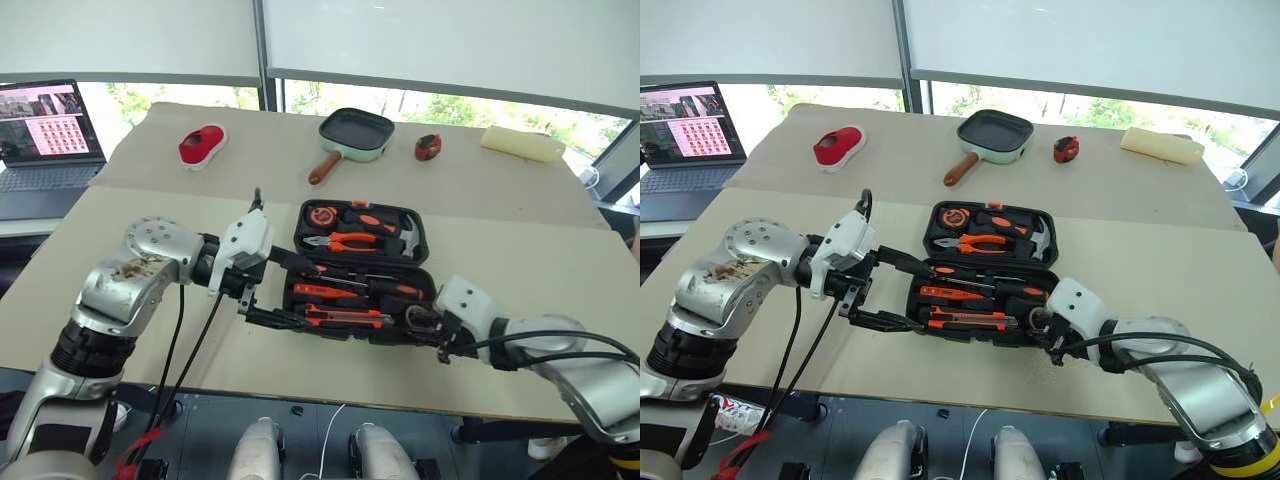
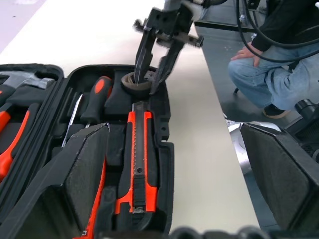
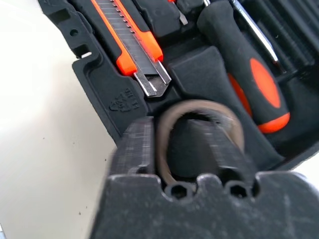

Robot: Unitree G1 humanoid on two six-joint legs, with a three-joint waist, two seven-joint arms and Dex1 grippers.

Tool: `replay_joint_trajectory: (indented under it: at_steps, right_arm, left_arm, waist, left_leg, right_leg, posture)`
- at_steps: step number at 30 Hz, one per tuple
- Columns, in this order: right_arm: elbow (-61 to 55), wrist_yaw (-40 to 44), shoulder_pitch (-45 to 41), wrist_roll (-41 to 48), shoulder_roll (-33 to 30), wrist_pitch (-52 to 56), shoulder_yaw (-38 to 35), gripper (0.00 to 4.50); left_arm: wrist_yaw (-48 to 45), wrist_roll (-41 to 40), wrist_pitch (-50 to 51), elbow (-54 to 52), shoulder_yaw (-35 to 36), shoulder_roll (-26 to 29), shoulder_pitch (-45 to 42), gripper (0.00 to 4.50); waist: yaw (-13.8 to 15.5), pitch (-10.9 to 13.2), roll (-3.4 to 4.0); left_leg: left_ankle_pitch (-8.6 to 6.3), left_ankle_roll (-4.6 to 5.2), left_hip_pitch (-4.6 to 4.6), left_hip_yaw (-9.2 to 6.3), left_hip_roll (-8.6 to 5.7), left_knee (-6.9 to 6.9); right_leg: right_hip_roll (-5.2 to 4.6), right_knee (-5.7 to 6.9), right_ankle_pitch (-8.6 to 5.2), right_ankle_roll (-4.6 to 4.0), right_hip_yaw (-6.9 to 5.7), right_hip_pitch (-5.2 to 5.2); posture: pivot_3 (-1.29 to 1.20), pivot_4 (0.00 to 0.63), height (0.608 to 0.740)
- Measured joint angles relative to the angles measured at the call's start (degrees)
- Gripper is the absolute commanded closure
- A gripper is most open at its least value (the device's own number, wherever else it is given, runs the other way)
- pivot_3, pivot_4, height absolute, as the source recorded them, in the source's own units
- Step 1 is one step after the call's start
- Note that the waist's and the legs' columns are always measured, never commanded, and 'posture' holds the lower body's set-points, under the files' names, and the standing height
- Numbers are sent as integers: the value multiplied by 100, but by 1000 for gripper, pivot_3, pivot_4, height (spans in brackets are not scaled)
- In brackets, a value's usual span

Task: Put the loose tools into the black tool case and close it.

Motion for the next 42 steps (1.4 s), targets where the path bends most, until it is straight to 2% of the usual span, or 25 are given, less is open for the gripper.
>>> replay_joint_trajectory:
  at_steps: [1, 4, 8, 11, 13, 14, 15, 16, 18, 22, 29, 35, 42]
  right_arm:
    - [-121, 34, 3, 129, 4, 86, -33, 1490]
    - [-406, 175, 47, 527, -12, 384, -318, 1490]
    - [-397, 329, -27, 962, -242, 641, -1088, 1490]
    - [252, 320, -260, 970, -249, 603, -1396, 2242]
    - [847, 305, -369, 847, -255, 513, -1535, 2893]
    - [1054, 306, -390, 774, -271, 449, -1552, 3075]
    - [1351, 317, -401, 658, -300, 335, -1548, 3690]
    - [1567, 337, -497, 547, -300, 203, -1474, 3805]
    - [2050, 378, -767, 327, -294, -109, -1265, 4457]
    - [3183, 510, -1253, -335, -93, -890, -575, 4500]
    - [3979, 812, -1945, -1043, 422, -1529, 454, 4500]
    - [3910, 1022, -2029, -1223, 495, -1534, 537, 4500]
    - [3215, 1343, -1421, -1201, 322, -1502, 408, 4500]
  left_arm:
    - [-3, 9, -13, 15, -3, 0, -6, 0]
    - [4, 91, -69, 152, -8, 2, -30, 0]
    - [117, 287, -287, 475, -8, 2, -23, 0]
    - [338, 617, -610, 1037, 11, 16, 3, 763]
    - [546, 867, -800, 1535, 58, 66, 45, 1498]
    - [620, 954, -883, 1723, 76, 89, 56, 1713]
    - [754, 1115, -995, 2016, 126, 121, 59, 2349]
    - [879, 1262, -1156, 2216, 126, 117, 48, 2415]
    - [1086, 1500, -1382, 2639, 119, 75, -6, 3130]
    - [1284, 1801, -1702, 3147, 40, -254, -6, 4432]
    - [1324, 2021, -1720, 3063, -255, -752, 53, 4432]
    - [1287, 1978, -1331, 2422, -202, -685, 437, 4432]
    - [930, 1735, -1016, 1619, -114, -334, 1007, 4432]
  waist:
    - [0, 0, -1]
    - [2, 0, 0]
    - [7, 2, -3]
    - [7, 2, -3]
    - [3, 3, -4]
    - [3, 3, -4]
    - [3, 3, -4]
    - [5, 3, -4]
    - [-3, 3, -3]
    - [3, 3, -4]
    - [5, 3, -3]
    - [-36, 3, -3]
    - [-55, 3, -2]
  left_leg:
    - [0, 0, 0, 0, 1, 0]
    - [0, 0, 0, 0, 0, 0]
    - [0, 0, 1, 0, 0, 0]
    - [0, 0, 2, 1, -1, 0]
    - [0, 0, 2, 3, -1, 0]
    - [0, 0, 1, 3, 0, -3]
    - [0, 0, -9, 4, 0, -8]
    - [0, 0, -12, 5, -1, -9]
    - [0, 0, -16, 9, -1, -7]
    - [1, 0, -51, 14, -2, -2]
    - [1, 0, -75, 16, -4, 11]
    - [1, 0, -73, 15, -1, 9]
    - [1, 0, -71, 15, 0, 7]
  right_leg:
    - [0, 0, 0, 0, 0, 0]
    - [0, 0, 0, 0, 0, 0]
    - [-1, -1, 0, -1, 0, 2]
    - [-1, -1, 0, -1, 0, 2]
    - [-1, -1, 1, -2, 1, -1]
    - [-1, -1, 0, -3, 1, -4]
    - [-1, 0, 0, -3, 1, -16]
    - [-1, 0, 0, -3, 2, -21]
    - [-1, 1, 1, -3, 4, -25]
    - [-1, 12, 2, -2, 5, -65]
    - [0, 36, 3, -1, 10, -92]
    - [1, 41, 3, -1, 10, -94]
    - [1, 43, 3, -2, 9, -93]
  posture:
    - [0, 150, 740]
    - [0, 150, 740]
    - [0, 150, 740]
    - [0, 150, 740]
    - [0, 150, 740]
    - [0, 150, 740]
    - [0, 150, 740]
    - [0, 150, 740]
    - [0, 150, 740]
    - [0, 150, 740]
    - [0, 150, 740]
    - [0, 150, 740]
    - [0, 150, 740]
